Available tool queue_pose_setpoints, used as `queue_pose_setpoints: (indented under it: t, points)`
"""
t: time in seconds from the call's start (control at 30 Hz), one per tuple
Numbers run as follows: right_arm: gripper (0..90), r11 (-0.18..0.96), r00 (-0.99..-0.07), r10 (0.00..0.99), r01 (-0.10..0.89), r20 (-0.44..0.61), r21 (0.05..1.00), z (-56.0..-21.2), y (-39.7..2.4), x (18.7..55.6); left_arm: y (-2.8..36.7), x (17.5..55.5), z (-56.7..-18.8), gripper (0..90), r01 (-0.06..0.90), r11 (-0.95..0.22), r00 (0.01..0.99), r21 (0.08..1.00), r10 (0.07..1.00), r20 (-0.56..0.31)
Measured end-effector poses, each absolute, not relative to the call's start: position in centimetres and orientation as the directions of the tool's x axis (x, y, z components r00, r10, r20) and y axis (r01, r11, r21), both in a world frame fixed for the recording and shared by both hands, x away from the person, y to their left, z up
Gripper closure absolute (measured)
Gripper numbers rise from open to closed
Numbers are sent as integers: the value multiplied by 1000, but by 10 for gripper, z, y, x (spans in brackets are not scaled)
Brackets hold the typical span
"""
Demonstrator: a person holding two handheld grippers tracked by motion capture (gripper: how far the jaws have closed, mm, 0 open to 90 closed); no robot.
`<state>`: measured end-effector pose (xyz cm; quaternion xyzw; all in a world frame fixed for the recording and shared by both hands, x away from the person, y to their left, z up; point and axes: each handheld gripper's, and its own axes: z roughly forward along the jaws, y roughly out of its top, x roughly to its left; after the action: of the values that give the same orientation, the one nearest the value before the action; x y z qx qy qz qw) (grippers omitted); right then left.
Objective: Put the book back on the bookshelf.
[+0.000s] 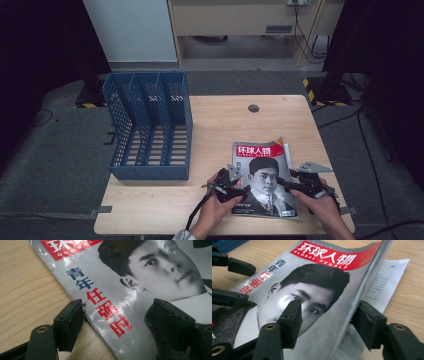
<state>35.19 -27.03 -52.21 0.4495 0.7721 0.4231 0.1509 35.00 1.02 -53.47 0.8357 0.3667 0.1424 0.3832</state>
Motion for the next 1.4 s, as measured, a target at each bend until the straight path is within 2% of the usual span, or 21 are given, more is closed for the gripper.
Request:
queue_pose_setpoints:
  t: [0.1, 0.27, 0.3, 0.37, 0.47, 0.53, 0.7, 0.77, 0.9, 1.03, 1.13, 1.27, 1.4]
  points:
    - [382, 247, -542, 826, 593, 153, 767, -525, -271, 354, 10, 350, -535, 252, 502, -436, 690, 747, 723, -42]
    - [567, 230, -531, 837, 565, 135, 793, -522, -276, 352, 10, 349, -535, 252, 500, -437, 690, 748, 723, -39]
    - [574, 228, -534, 834, 562, 138, 796, -521, -277, 352, 9, 349, -535, 253, 497, -441, 691, 747, 722, -33]
    - [543, 227, -533, 834, 563, 140, 795, -522, -276, 353, 8, 348, -535, 253, 486, -446, 694, 751, 720, -21]
    - [394, 237, -527, 836, 596, 152, 767, -527, -273, 354, 7, 347, -534, 251, 483, -449, 692, 751, 721, -14]
    - [379, 241, -524, 839, 601, 147, 762, -528, -271, 355, 7, 347, -534, 250, 485, -450, 694, 750, 720, -17]
    - [621, 264, -498, 864, 563, 67, 783, -526, -271, 357, 7, 346, -534, 248, 489, -447, 694, 749, 720, -23]
    - [660, 239, -507, 858, 531, 79, 813, -522, -274, 355, 7, 347, -535, 247, 491, -445, 693, 749, 721, -26]
    - [636, 244, -528, 846, 512, 77, 824, -518, -268, 352, 7, 347, -535, 246, 496, -441, 692, 748, 721, -34]
    - [492, 251, -528, 844, 544, 94, 801, -525, -263, 354, 8, 349, -535, 242, 500, -442, 695, 744, 718, -41]
    - [478, 252, -526, 844, 559, 103, 790, -528, -262, 356, 8, 350, -535, 239, 500, -441, 697, 745, 716, -44]
    - [629, 255, -506, 859, 559, 81, 789, -527, -264, 356, 7, 351, -535, 238, 499, -444, 700, 744, 712, -44]
    - [730, 258, -499, 864, 551, 66, 793, -525, -267, 356, 7, 352, -535, 238, 498, -445, 702, 744, 711, -45]
